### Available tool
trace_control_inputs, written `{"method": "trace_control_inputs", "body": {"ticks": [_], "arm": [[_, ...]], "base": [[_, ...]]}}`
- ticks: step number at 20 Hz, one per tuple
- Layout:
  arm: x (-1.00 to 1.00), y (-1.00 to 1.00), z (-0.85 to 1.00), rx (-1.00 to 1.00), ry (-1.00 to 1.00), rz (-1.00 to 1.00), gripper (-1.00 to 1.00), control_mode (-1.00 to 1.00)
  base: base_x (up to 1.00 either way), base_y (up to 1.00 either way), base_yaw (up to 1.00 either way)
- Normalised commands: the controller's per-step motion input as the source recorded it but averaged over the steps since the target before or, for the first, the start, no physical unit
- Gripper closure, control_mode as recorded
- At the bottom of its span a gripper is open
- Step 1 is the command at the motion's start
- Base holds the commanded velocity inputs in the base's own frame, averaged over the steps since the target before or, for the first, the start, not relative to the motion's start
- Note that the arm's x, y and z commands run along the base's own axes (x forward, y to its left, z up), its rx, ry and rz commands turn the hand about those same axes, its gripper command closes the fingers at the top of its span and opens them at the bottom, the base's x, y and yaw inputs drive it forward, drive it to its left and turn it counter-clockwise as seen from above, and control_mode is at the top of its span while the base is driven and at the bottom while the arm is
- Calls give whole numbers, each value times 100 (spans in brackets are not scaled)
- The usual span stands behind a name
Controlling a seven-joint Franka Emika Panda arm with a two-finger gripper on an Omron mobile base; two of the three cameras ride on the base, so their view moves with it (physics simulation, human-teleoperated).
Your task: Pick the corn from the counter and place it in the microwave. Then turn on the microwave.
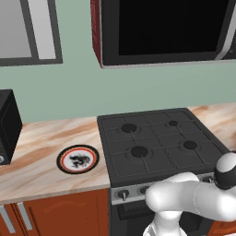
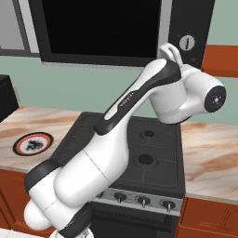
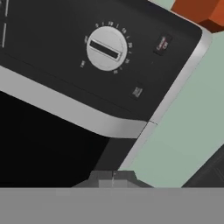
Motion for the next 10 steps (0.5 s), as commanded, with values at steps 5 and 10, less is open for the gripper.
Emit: {"method": "trace_control_inputs", "body": {"ticks": [5, 10], "arm": [[0, -2, -6, 9, -2, 0, 100, -100], [10, -4, -1, 7, -3, 0, 100, -100]], "base": [[0, 0, 0], [0, 0, 0]]}}
